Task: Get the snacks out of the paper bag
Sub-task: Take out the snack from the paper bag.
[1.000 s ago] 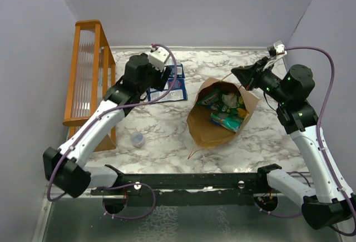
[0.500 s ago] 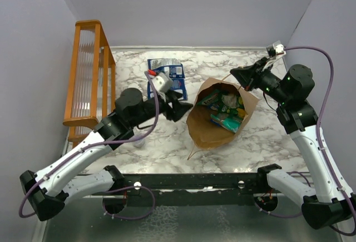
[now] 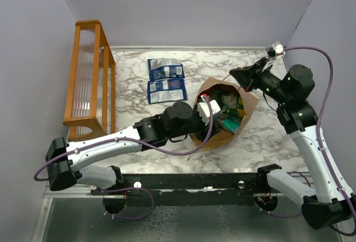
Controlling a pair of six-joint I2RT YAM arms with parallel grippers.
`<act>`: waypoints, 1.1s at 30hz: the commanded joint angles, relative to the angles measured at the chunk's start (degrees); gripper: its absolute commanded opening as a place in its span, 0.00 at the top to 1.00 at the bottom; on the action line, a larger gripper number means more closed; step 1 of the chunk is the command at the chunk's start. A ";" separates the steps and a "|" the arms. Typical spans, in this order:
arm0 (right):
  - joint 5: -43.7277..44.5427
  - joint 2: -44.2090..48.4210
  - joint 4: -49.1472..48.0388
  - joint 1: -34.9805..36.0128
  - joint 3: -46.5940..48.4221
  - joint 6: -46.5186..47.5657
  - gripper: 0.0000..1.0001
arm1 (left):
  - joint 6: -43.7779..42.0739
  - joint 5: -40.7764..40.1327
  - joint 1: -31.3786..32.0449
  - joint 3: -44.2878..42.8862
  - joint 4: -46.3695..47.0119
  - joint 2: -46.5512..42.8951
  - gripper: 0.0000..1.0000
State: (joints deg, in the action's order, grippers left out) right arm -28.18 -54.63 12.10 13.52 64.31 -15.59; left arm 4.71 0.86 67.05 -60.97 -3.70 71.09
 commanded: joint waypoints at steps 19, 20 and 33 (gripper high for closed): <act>-0.89 1.99 -0.21 -0.03 0.97 1.52 0.99 | -33.05 -11.58 0.17 -9.50 -4.09 18.78 0.35; -0.83 2.05 -0.09 -0.01 1.12 1.73 0.99 | -34.77 -11.56 0.12 -9.14 -3.06 19.08 0.33; -0.75 2.10 0.38 -0.03 2.25 2.38 0.99 | -43.36 -1.71 -0.53 -14.67 -7.95 28.79 0.32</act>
State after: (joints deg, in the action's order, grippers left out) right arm -29.43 -53.23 12.91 13.52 64.45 -14.17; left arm -36.14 -5.34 66.98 -72.18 -8.78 95.98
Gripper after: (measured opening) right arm 0.017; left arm 0.676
